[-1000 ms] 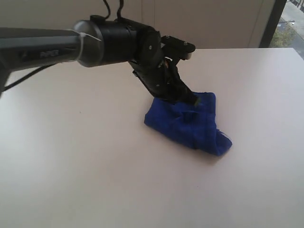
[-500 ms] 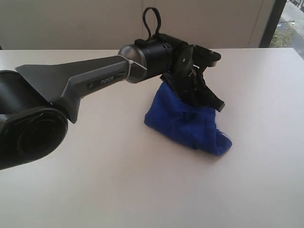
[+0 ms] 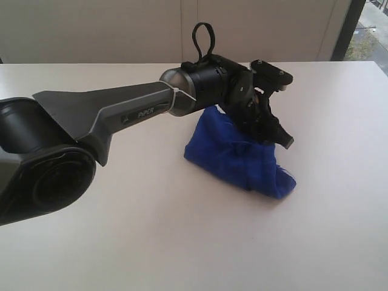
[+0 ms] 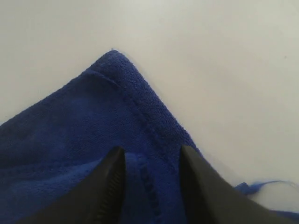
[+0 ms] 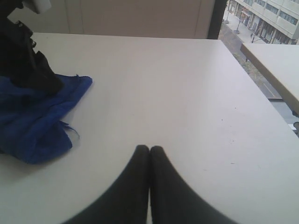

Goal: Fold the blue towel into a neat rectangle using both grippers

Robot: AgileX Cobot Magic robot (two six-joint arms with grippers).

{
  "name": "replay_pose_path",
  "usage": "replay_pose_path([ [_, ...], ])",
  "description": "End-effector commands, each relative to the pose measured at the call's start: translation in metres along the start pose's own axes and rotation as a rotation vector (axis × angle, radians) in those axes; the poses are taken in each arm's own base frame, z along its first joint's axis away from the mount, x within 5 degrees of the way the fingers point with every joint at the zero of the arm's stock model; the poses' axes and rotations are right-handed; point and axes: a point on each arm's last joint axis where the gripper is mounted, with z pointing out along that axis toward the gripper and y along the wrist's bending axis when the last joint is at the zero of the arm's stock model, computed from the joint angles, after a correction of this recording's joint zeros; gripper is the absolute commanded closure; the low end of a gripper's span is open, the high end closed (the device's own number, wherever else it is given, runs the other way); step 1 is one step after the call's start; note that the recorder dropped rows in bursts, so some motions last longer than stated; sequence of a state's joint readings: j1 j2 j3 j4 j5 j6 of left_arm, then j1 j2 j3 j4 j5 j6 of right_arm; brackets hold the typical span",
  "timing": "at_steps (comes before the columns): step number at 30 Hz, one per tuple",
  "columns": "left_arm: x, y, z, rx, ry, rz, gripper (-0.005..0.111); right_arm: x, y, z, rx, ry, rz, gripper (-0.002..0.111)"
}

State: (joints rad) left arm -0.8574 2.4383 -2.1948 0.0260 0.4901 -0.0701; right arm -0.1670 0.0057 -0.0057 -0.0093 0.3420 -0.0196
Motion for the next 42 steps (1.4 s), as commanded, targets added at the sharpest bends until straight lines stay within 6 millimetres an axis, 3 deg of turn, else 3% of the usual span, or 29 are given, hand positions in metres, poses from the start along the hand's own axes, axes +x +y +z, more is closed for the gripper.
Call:
replay_pose_path([
  [1,0.004,0.000,0.006,-0.015,0.017,0.075,0.062,0.001,0.000,0.000,0.004,-0.007,-0.005,0.108],
  [7,0.005,0.006,0.007,-0.080,0.032,0.156,0.064,0.001,0.000,0.000,0.004,-0.007,-0.005,0.108],
  [13,0.009,0.011,0.006,-0.133,0.083,0.218,0.085,0.001,0.000,0.000,0.004,-0.007,-0.005,0.108],
  [17,0.013,0.014,0.003,-0.163,0.137,0.241,0.090,0.001,0.000,0.000,0.004,-0.007,-0.005,0.108],
  [25,0.017,0.019,0.001,-0.220,0.187,0.176,0.090,0.001,0.000,0.000,0.004,-0.007,-0.005,0.108],
  [29,0.014,0.019,-0.001,-0.221,0.179,0.175,0.102,0.001,0.000,0.000,0.004,-0.007,-0.005,0.108],
  [30,0.011,0.019,-0.004,-0.222,0.179,0.166,0.107,0.001,0.000,0.000,0.004,-0.007,-0.005,0.108],
  [34,0.001,0.019,-0.017,-0.224,0.165,0.138,0.107,0.001,0.000,0.000,0.004,-0.007,-0.005,0.108],
  [37,-0.011,0.019,-0.043,-0.231,0.156,0.059,0.107,0.001,0.000,0.000,0.004,-0.007,-0.005,0.108],
  [42,-0.008,0.021,-0.074,-0.258,0.285,-0.014,0.107,0.001,0.000,0.000,0.004,-0.007,-0.005,0.108],
])
